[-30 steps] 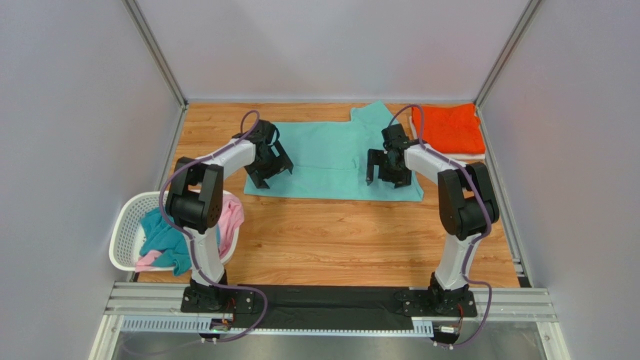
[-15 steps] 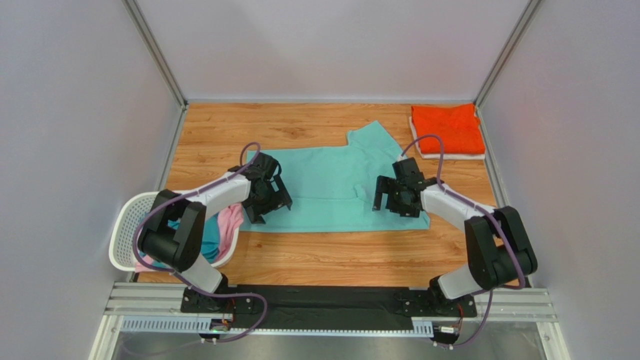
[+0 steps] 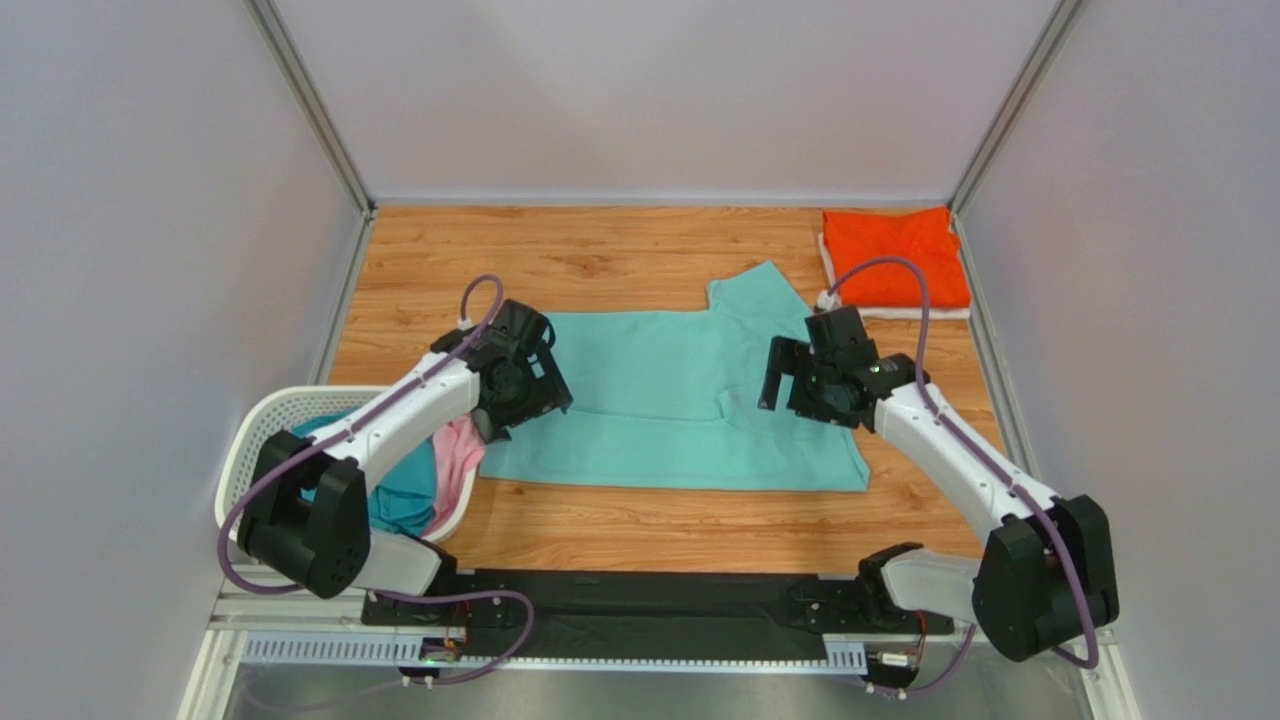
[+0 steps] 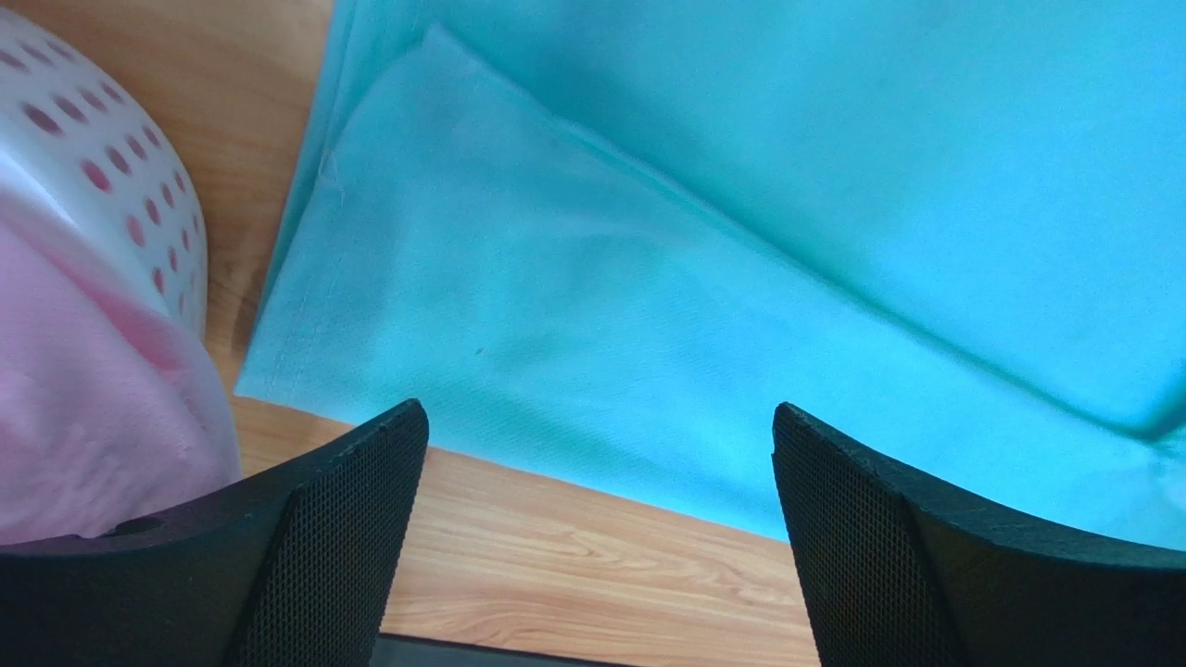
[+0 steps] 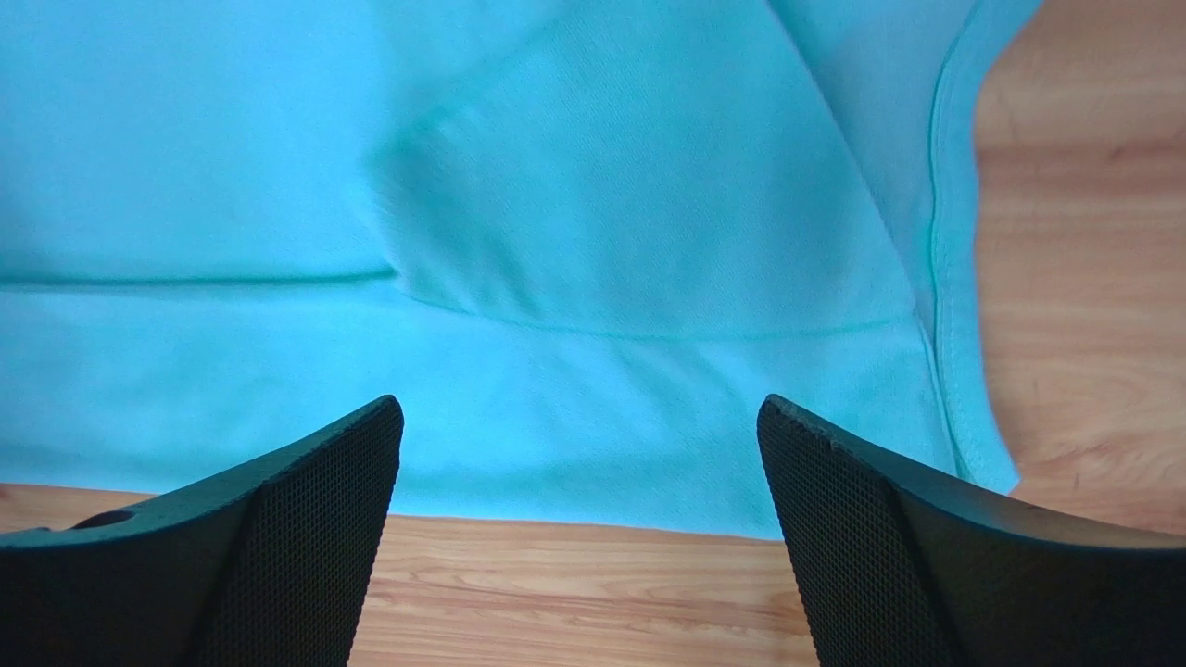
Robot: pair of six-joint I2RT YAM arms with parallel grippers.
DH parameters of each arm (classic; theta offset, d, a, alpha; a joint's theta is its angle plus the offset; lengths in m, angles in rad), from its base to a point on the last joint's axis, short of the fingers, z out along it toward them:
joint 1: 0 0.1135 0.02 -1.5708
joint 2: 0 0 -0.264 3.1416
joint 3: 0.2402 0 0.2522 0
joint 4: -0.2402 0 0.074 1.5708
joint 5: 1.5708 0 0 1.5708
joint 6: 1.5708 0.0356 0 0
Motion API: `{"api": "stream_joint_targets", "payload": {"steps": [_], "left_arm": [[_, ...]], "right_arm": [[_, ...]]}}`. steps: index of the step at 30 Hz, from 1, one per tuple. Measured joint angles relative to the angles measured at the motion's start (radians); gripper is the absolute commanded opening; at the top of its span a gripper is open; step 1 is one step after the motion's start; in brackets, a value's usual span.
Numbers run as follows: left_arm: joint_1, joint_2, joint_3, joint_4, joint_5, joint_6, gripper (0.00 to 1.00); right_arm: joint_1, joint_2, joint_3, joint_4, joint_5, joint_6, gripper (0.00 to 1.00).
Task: Fold and stack the t-shirts
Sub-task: Fold the tshirt
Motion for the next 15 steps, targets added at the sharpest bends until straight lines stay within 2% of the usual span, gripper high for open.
{"api": "stream_joint_targets", "payload": {"steps": [4, 8, 15], "left_arm": [[0.023, 0.011, 0.154, -0.044, -0.05, 0.026, 1.0], [0.095, 0.1, 0.338, -0.068, -0.077, 0.061, 1.0], [0.211, 0.506, 0.791, -0.12, -0.098, 0.143, 1.0]], "right_arm": [[-0.001, 0.017, 0.172, -0.008, 0.015, -0.017, 1.0], [-0.014, 0.106, 0.326, 0.0, 0.016, -0.035, 1.0], [-0.066, 0.362, 0.534, 0.007, 0.019, -0.079, 1.0]]}}
